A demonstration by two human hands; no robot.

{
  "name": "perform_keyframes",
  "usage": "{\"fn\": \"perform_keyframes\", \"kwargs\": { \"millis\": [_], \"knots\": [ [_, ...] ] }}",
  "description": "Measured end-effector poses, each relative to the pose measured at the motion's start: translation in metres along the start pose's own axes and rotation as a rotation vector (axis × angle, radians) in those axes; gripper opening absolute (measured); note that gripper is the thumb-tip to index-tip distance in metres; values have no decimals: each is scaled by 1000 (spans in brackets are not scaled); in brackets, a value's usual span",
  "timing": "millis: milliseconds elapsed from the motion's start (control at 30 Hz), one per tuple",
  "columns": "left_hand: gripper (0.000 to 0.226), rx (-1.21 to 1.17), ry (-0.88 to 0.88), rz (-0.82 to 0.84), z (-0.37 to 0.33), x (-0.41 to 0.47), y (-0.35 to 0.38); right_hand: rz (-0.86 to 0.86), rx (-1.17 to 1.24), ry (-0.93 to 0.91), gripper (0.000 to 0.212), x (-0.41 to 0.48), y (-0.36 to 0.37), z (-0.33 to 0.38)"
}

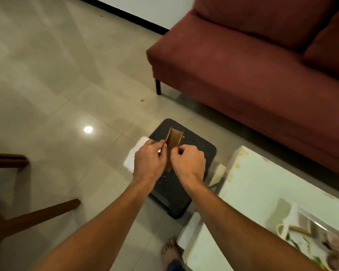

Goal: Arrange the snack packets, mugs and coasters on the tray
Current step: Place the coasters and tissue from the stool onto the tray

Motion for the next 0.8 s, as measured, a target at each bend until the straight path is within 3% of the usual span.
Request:
{"fn": "perform_keyframes", "kwargs": {
  "millis": [300, 467, 800],
  "knots": [
    [26, -212, 193, 220, -189, -100, 111, -255, -177, 83, 34, -27, -173, -179],
    [28, -254, 208, 327, -270, -181, 175, -286, -230, 151, 33, -61, -239, -285],
    [32, -135, 222, 530, -307, -283, 263, -183, -152, 330, 29, -109, -254, -422]
  ]
}}
Point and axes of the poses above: each hand's wrist, its own x-axis towards the middle knuckle, its own y-axis out of the palm, z = x × y, the point moved 3 cm from there along x, towards the middle knuckle, and after that the axes turned 1 degree about -y, right-handed, at the moved point
